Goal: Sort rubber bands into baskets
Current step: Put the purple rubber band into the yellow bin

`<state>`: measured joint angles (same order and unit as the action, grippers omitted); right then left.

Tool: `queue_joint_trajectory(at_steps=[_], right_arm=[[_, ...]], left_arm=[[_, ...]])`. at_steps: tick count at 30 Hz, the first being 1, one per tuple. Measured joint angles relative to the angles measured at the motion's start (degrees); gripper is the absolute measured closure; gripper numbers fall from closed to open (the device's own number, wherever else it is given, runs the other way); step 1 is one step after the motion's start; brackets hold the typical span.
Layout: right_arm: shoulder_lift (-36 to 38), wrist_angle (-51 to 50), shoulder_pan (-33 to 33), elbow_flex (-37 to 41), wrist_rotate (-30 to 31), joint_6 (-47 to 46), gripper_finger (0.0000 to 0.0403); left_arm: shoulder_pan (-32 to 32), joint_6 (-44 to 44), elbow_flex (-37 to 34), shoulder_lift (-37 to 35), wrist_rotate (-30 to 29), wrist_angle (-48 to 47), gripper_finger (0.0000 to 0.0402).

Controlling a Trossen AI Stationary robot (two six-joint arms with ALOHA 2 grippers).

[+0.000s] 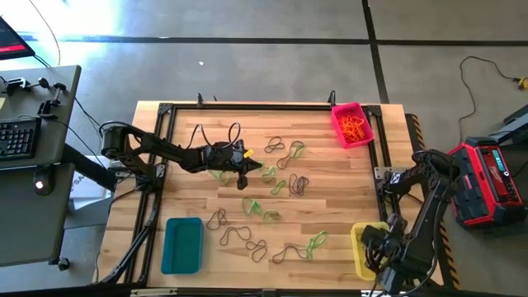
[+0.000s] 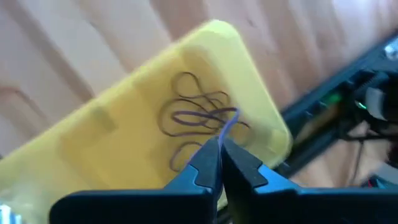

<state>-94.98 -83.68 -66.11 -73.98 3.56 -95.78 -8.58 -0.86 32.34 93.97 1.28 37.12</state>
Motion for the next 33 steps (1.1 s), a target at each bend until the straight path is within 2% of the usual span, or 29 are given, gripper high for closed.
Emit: queue_joint_trajectory(at_steps=[7,11,15,19,26,33], right_arm=[[0.04,12.21,0.11,6.72,0.28,5.50,0.0400],[0.02,15.75,0.11,9.71,0.23,6.03,0.0400],[0.02,18.31,0.87,12.42,-3.55,3.38,0.0391],[0.02,23.03,2.03,15.12,-7.73,5.06,0.0370],[0.02,25.08,3.67,16.34,-5.47,6.09,0.0317],[0.00,23.30,4.66,12.99,-5.47,6.26,0.0274]], left_arm=[[-0.02,0.53,0.00,0.00,0.00,-0.01,0.0401],[-0.02,0.52,0.00,0.00,0.00,-0.05,0.0401],[-0.02,0.50,0.00,0.00,0.00,-0.02,0.0401],[-0.02,0.48,0.00,0.00,0.00,-0.01,0.0401],[-0.02,0.03,0.00,0.00,0.00,-0.01,0.0401],[-0.02,0.02,0.00,0.00,-0.50,-0.01,0.0401]])
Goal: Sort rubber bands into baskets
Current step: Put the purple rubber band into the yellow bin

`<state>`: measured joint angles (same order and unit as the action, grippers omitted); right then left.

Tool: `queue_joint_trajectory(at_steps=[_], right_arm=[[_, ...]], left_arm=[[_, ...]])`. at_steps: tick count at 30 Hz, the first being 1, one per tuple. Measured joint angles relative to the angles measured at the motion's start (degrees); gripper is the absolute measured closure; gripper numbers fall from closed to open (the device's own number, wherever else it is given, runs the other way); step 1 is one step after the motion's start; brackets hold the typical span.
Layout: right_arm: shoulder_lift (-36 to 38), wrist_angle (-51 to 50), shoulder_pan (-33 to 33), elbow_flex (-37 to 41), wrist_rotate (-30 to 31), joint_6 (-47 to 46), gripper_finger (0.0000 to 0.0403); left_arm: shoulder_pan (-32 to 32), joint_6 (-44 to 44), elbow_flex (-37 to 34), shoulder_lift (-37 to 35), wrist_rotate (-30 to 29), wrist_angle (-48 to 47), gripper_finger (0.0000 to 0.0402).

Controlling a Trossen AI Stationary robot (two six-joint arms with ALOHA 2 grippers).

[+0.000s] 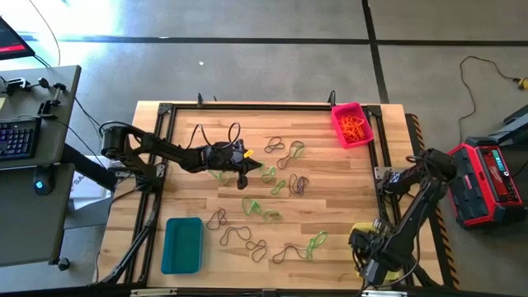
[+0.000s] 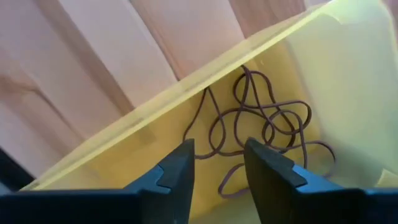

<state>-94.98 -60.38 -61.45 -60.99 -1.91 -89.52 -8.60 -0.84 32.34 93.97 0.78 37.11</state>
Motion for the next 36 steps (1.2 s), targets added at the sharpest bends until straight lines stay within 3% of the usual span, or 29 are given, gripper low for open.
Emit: queue_joint_trajectory(at_steps=[4,8,16,19,26,30,36], right_arm=[[0.00,-2.32,-0.02,-2.62,0.57,-1.33,0.0276],[0.00,-1.72,0.07,-4.94,5.13,-2.23,0.0293],[0.47,-3.07,2.15,-7.13,12.45,-0.12,0.0391],[1.68,-3.92,3.46,-7.15,15.45,2.02,0.0393],[4.23,-4.06,8.13,-7.03,26.43,13.90,0.0400],[4.70,1.15,12.70,-3.86,26.65,22.21,0.0402],[4.66,17.71,19.70,4.55,23.87,34.69,0.0403]], left_arm=[[0.00,0.46,0.00,0.00,0.00,-0.01,0.0401],[0.00,0.91,0.00,-0.16,0.23,-1.67,0.0401],[0.07,2.49,-0.02,-3.46,1.07,-7.89,0.0401],[0.09,2.60,-0.02,-5.77,1.83,-10.26,0.0401],[1.32,4.47,-0.02,-12.44,2.02,-19.82,0.0401],[3.68,6.08,-0.02,-16.00,3.98,-27.47,0.0401],[7.92,4.04,-0.02,-18.29,4.28,-37.60,0.0399]])
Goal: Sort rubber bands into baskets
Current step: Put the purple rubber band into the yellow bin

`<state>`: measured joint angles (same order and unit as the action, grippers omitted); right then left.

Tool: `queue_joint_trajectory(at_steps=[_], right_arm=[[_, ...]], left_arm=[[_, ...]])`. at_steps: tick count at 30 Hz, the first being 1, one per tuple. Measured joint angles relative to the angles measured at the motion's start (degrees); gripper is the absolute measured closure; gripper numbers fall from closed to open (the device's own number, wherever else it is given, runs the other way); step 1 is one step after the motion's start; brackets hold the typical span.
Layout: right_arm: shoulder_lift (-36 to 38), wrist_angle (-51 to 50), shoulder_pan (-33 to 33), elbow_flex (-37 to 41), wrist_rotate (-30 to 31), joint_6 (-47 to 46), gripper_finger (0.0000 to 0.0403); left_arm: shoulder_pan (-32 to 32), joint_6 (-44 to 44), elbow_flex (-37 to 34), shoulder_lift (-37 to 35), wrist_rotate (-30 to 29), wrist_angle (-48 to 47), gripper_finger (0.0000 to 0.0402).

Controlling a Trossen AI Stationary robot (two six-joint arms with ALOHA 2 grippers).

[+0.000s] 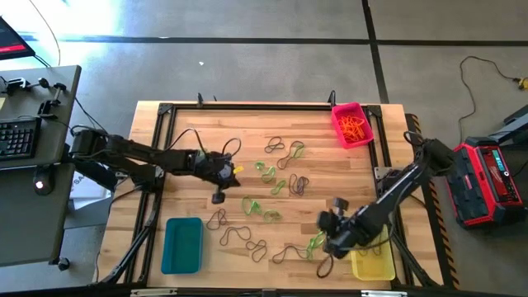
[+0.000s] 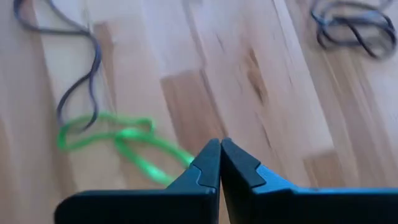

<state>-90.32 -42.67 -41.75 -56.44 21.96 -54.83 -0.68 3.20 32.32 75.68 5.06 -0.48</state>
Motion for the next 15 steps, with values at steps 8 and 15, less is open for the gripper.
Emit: queue_joint_trajectory(at_steps=[8,15], right_arm=[[0.00,11.28,7.79,7.39,1.86,10.24,0.0403],[0.00,12.33,10.28,8.18,0.17,13.80,0.0403]], left_arm=[[7.25,-2.53,0.00,0.02,-0.02,-9.35,0.0354],[14.67,-0.75,0.00,0.05,-1.05,-14.48,0.0312]])
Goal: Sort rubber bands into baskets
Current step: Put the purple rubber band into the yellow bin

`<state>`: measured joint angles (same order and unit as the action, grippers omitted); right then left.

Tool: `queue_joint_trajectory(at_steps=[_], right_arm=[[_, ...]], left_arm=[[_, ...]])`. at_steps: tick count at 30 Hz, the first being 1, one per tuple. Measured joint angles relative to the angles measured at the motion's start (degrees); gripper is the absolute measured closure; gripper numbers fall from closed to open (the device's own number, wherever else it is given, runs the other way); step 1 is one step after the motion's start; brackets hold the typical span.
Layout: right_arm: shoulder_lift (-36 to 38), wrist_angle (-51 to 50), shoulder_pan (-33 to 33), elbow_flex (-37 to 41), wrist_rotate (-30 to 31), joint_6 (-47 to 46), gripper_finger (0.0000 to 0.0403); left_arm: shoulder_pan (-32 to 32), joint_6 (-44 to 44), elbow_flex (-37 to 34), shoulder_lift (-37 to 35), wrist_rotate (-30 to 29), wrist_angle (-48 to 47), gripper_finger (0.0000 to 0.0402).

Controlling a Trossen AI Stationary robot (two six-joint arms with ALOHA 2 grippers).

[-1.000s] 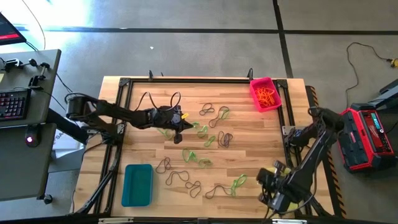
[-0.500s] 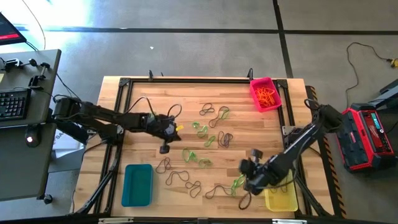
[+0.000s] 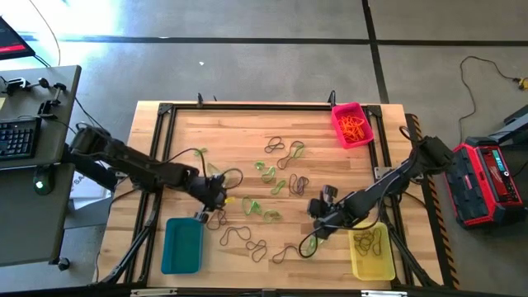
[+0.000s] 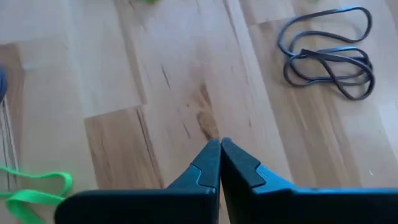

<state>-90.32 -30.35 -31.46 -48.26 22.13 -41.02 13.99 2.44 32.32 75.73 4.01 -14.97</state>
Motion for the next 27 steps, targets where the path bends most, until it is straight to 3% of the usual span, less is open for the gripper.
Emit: queue_joint_trajectory(at_steps=[7,19,27], right_arm=[[0.00,0.24,-0.04,-0.12,-0.18,0.58,0.0403],[0.00,0.25,-0.07,-0.16,-0.04,0.12,0.0403],[0.00,0.15,-0.07,-0.18,-0.04,0.10,0.0403]], left_arm=[[4.24,-0.43,0.00,1.41,-6.86,-1.86,0.0300],[4.66,-3.72,0.38,8.78,-5.42,-1.27,0.0300],[4.66,-3.76,2.33,9.07,-6.08,-2.80,0.0318]])
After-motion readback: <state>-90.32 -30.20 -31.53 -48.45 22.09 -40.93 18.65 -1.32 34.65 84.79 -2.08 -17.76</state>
